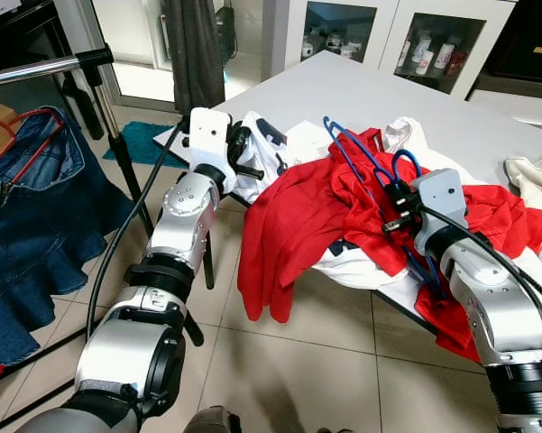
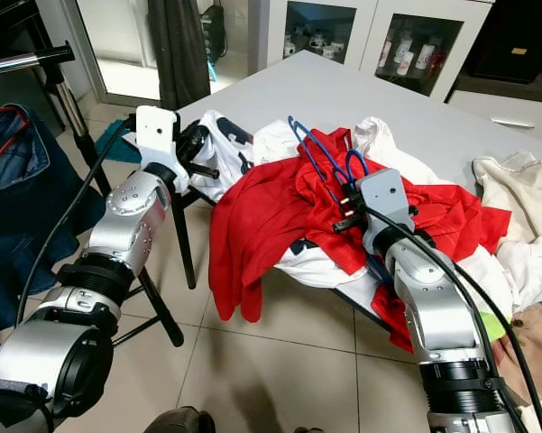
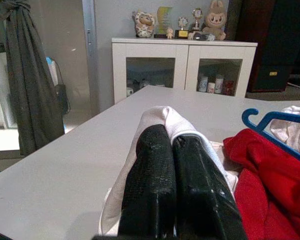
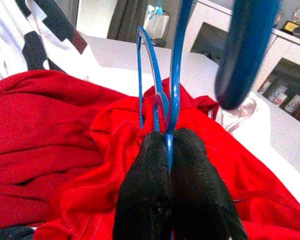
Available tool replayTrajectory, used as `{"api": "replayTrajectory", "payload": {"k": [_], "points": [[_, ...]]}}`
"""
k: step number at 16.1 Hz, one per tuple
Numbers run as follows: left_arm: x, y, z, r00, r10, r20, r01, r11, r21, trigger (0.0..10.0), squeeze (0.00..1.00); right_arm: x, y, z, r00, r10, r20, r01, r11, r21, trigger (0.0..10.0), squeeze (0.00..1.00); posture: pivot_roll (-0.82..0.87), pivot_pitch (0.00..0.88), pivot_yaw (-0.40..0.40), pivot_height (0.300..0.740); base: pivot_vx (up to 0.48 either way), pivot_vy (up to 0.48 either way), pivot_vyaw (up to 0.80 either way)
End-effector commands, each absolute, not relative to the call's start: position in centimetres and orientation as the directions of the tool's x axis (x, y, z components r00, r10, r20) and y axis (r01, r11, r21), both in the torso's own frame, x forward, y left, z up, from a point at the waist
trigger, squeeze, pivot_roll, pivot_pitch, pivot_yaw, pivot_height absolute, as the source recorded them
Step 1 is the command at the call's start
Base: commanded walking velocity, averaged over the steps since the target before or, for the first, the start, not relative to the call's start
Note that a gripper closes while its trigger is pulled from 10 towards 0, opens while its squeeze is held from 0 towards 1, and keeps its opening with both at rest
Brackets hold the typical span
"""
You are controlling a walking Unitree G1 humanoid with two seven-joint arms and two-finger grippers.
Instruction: Hang hanger
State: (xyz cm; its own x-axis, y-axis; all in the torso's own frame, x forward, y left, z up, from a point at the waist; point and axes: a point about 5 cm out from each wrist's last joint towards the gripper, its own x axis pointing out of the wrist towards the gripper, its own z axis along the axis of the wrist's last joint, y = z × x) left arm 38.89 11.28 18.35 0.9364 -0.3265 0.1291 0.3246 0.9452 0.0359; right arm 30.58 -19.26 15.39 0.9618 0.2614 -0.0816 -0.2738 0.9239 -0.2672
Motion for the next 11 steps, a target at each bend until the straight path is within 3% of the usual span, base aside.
{"api": "replayTrajectory", "payload": {"k": [1,11], "points": [[38.87,10.82,18.82,0.928,-0.345,0.140,0.342,0.938,0.048,10.0,0.00,30.61,-19.95,15.22,0.971,0.225,-0.079,-0.238,0.935,-0.262,10.0,0.00,0.09,0.004,0.024,0.740,0.000,0.000,0.00],[38.80,10.70,18.66,0.926,-0.352,0.134,0.349,0.936,0.048,10.0,0.00,30.51,-19.98,15.05,0.973,0.215,-0.080,-0.228,0.939,-0.255,10.0,0.00,0.09,0.011,0.027,0.740,0.000,0.000,0.00]]}}
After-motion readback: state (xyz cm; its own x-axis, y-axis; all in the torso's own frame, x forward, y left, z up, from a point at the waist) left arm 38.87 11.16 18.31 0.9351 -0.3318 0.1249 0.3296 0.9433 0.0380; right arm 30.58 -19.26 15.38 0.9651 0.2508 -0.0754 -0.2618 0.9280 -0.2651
